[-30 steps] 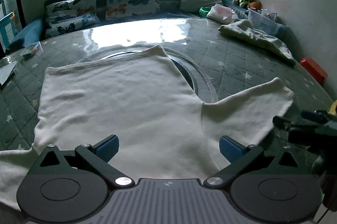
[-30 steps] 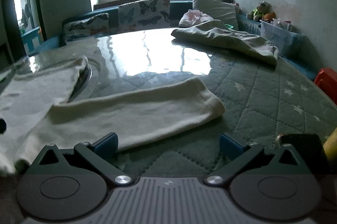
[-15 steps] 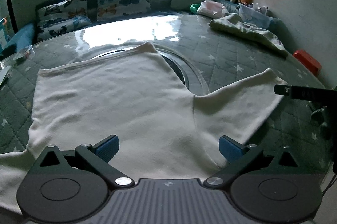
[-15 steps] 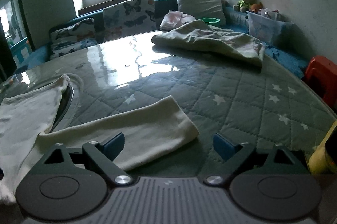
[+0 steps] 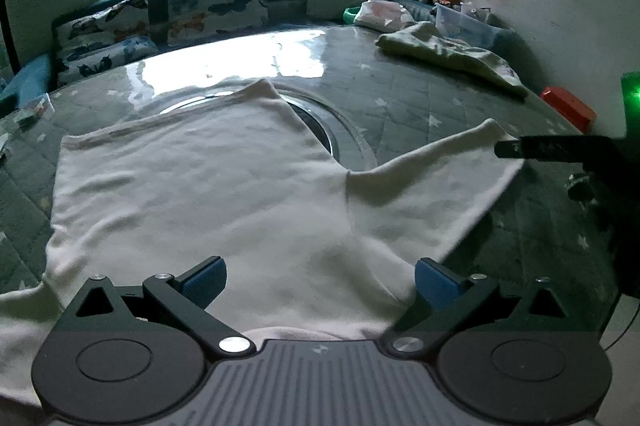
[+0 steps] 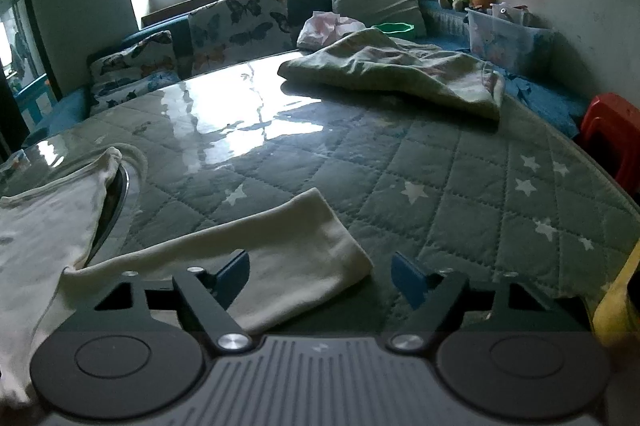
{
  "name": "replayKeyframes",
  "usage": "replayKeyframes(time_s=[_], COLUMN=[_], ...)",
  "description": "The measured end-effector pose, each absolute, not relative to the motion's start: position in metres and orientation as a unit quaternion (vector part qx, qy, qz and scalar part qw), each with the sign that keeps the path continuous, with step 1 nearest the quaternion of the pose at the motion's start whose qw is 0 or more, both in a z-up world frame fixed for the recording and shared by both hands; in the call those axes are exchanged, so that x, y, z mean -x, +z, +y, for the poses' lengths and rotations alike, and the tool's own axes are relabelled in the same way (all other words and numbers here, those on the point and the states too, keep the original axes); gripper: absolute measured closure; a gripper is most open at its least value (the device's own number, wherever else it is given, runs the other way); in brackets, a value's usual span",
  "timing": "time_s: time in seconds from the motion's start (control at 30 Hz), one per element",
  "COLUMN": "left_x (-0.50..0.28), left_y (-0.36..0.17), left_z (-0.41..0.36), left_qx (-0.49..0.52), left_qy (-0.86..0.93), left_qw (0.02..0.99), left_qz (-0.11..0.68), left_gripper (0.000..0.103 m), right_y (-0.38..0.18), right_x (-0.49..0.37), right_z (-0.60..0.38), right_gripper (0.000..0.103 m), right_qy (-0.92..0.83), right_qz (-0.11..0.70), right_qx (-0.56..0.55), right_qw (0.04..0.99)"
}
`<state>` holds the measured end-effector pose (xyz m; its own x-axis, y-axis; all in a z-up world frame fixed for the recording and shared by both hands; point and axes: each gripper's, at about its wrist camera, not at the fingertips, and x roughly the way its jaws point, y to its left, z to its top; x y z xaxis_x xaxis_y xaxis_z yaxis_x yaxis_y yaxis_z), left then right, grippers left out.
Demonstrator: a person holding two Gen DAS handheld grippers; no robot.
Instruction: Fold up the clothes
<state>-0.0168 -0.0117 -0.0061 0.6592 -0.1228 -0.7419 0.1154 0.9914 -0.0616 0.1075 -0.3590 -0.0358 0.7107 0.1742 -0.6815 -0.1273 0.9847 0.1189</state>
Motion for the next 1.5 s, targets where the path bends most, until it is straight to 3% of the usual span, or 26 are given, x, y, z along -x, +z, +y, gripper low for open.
replayKeyframes(time_s=[0.33,0.43,0.5,0.63,0.8,1.5], left_x=[0.017,0.015,0.014,0.014,0.017,0.036], left_y=[-0.013,-0.015,-0.017,-0.018,-0.012,0.008], left_z=[-0.015,-0.016,-0.017,-0.017,-0.012,0.04], left_qx=[0.001,0.0,-0.002,-0.002,0.001,0.035], left_qy=[-0.074,-0.075,-0.075,-0.075,-0.077,-0.051], left_qw=[0.908,0.906,0.905,0.906,0.912,0.929], left_qz=[0.413,0.416,0.418,0.417,0.404,0.365], left_gripper=[0.003,0.003,0.003,0.003,0.003,0.002], right_y=[-0.043,-0.042,-0.041,-0.037,-0.023,0.054], right_x=[-0.118,-0.118,-0.118,-0.117,-0.111,-0.073], right_z=[-0.361,-0.361,-0.361,-0.362,-0.359,-0.256], right_gripper=[0.041,0.053,0.068,0.088,0.092,0.094], right_qy=[0.063,0.065,0.068,0.075,0.092,0.287], right_qz=[0.374,0.375,0.376,0.378,0.363,0.329], right_qx=[-0.026,-0.026,-0.028,-0.034,-0.048,-0.075], right_qw=[0.925,0.924,0.924,0.922,0.926,0.897])
